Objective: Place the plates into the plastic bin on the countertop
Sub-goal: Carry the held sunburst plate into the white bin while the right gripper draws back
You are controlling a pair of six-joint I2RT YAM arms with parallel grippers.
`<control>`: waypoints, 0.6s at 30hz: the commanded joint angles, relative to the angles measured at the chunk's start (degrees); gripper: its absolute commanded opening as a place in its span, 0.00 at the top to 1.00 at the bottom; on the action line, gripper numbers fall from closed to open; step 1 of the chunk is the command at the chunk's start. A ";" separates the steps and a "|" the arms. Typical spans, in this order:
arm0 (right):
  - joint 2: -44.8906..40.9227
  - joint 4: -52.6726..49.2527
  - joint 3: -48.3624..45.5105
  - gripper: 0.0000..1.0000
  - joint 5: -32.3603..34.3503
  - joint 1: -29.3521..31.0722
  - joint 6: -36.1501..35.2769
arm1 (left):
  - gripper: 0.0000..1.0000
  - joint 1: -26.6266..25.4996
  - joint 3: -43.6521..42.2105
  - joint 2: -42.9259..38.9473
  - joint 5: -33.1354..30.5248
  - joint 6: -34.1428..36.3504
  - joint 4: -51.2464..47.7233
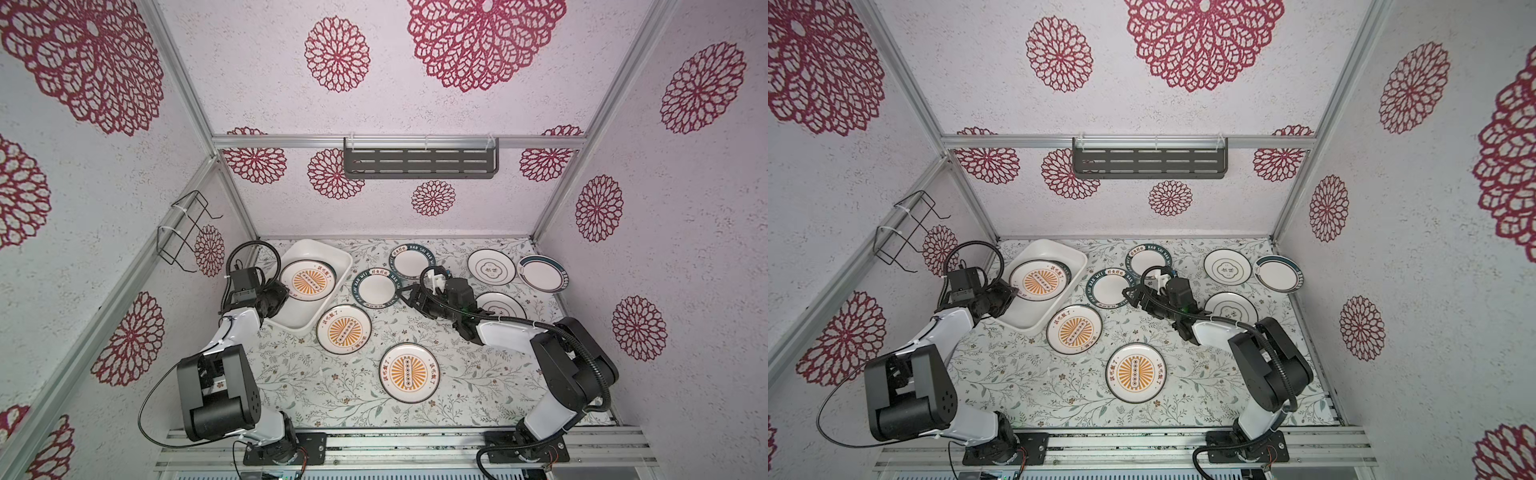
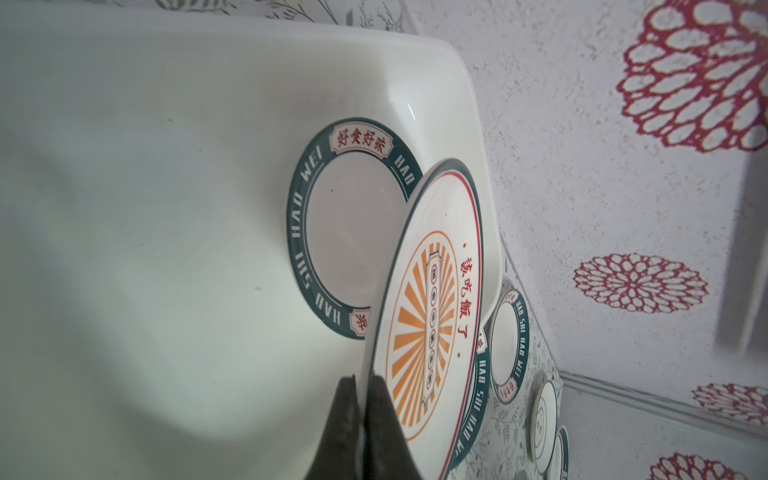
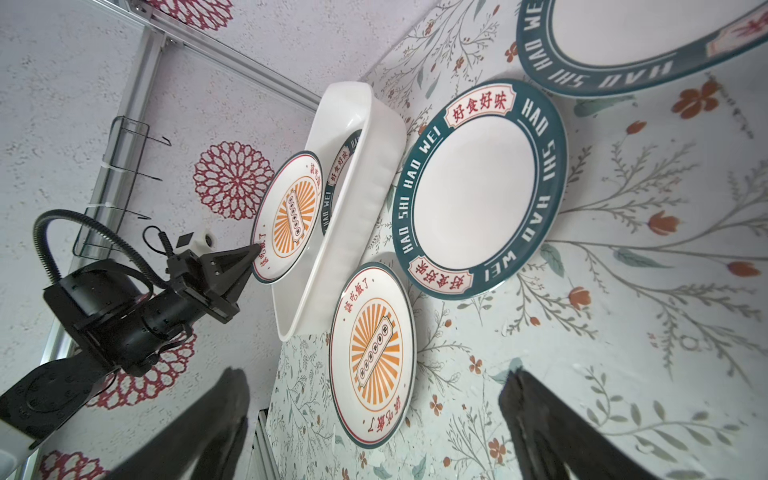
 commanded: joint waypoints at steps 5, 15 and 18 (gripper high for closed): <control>-0.26 2.81 2.78 0.01 -1.21 1.89 -1.60 | 1.00 0.52 1.34 4.89 -2.39 -6.89 11.37; -6.95 -5.90 1.50 0.01 5.77 1.99 -6.27 | 1.00 -2.46 6.16 12.16 -7.90 -8.80 12.69; -8.84 -7.89 0.85 0.01 7.56 1.99 -6.98 | 1.00 -3.72 8.23 14.67 -9.60 -8.97 12.20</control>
